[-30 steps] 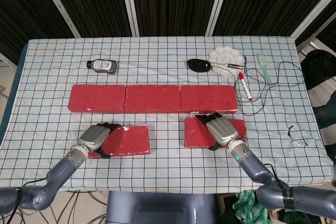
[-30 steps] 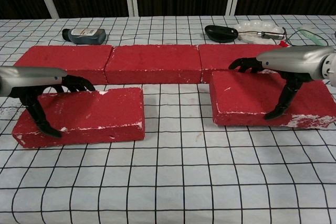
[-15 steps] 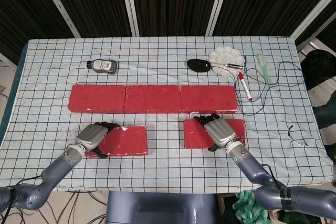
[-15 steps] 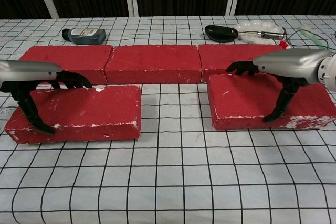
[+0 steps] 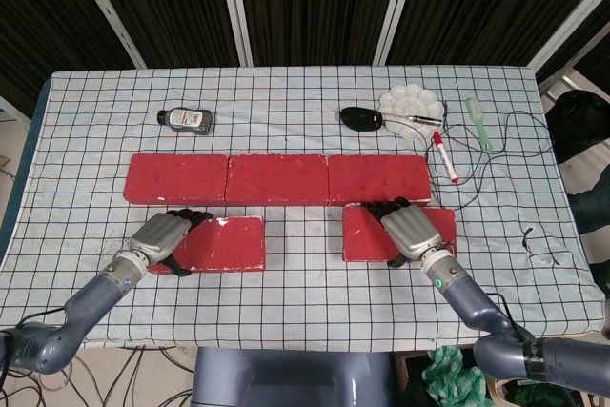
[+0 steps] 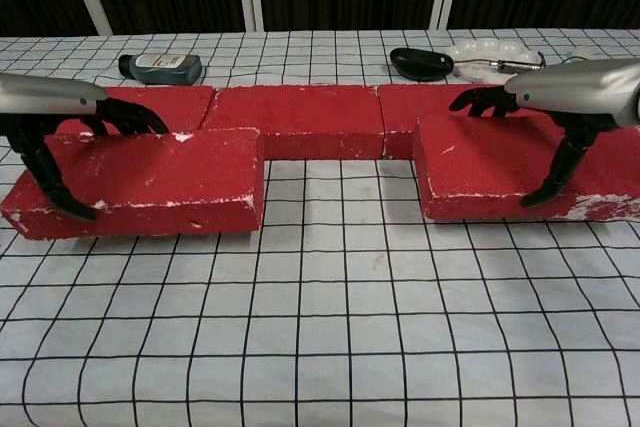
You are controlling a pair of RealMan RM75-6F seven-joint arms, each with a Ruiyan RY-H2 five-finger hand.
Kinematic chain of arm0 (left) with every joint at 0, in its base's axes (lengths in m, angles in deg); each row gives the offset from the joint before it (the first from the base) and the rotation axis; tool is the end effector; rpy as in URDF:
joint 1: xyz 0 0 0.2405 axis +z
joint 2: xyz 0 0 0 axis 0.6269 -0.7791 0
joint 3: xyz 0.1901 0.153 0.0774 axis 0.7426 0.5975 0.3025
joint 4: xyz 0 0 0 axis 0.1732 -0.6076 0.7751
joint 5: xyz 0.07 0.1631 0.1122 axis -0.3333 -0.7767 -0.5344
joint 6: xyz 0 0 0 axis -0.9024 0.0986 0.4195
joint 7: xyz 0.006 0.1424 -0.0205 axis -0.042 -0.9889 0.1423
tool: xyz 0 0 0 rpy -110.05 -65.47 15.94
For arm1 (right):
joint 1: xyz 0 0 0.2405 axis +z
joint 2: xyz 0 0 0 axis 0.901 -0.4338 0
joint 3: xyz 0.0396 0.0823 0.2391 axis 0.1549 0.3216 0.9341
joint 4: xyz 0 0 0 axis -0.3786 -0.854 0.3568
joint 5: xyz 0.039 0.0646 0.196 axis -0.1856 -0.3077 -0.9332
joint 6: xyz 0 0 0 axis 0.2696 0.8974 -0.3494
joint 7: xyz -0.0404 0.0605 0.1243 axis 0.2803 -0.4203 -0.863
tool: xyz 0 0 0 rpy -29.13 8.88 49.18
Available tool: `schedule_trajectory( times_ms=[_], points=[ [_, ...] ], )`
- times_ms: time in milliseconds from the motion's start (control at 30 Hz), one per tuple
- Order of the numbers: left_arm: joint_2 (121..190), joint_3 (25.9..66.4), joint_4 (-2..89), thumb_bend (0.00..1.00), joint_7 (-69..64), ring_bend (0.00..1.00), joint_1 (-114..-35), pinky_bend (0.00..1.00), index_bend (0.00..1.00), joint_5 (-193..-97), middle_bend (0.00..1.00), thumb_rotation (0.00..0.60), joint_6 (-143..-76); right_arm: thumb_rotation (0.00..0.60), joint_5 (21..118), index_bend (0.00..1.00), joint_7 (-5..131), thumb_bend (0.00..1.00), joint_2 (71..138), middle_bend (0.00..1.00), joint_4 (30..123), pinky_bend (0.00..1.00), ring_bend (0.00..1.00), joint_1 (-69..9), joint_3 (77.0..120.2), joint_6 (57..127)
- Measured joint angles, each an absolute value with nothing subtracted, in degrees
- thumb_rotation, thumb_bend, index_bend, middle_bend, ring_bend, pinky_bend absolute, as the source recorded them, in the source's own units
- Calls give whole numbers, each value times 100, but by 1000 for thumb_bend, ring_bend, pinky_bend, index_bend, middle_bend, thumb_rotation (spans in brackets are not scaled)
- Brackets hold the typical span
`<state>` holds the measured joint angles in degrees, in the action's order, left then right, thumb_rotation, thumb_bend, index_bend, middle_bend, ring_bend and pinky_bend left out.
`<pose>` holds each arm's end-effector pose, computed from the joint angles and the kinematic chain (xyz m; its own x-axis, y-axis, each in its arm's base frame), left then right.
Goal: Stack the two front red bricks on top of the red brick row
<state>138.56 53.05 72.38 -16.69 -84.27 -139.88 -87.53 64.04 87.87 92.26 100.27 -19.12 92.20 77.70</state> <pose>-0.1852 0.3139 0.0484 0.4888 0.5303 0.6927 0.8710 -0.3409 -0.3537 -0.1686 -0.3300 0.0412 0.5865 -0.3576 0.7267 -0.7994 -0.4000 0.4483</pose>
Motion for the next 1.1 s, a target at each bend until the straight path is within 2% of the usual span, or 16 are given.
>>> schedule_trajectory(
  times_ms=[267,467,733,1100],
  points=[
    [13458,4891,6996,235,-1416,96,-8772,227,140,-13874,187,600,-8394,600,6271,70,8432,49,8451,187,10418,144,209,-1735,9605,7478],
    [13362,4659,6439,236,-1169,96,-9183,224,142,-13692,187,600,-7679,600,5944,70,8346,49,8376,187,10115,144,209,-1304,9832,6941],
    [13733,4384,5120,235,-734,78,-9639,212,147,-13697,184,600,-6953,600,5356,69,8392,50,8725,188,9417,144,210,-635,10025,6400],
    [14492,4184,3735,234,-85,77,-9875,213,146,-14127,183,600,-6257,600,4720,67,8493,49,9709,187,7961,144,210,239,10044,5840]
  ],
)
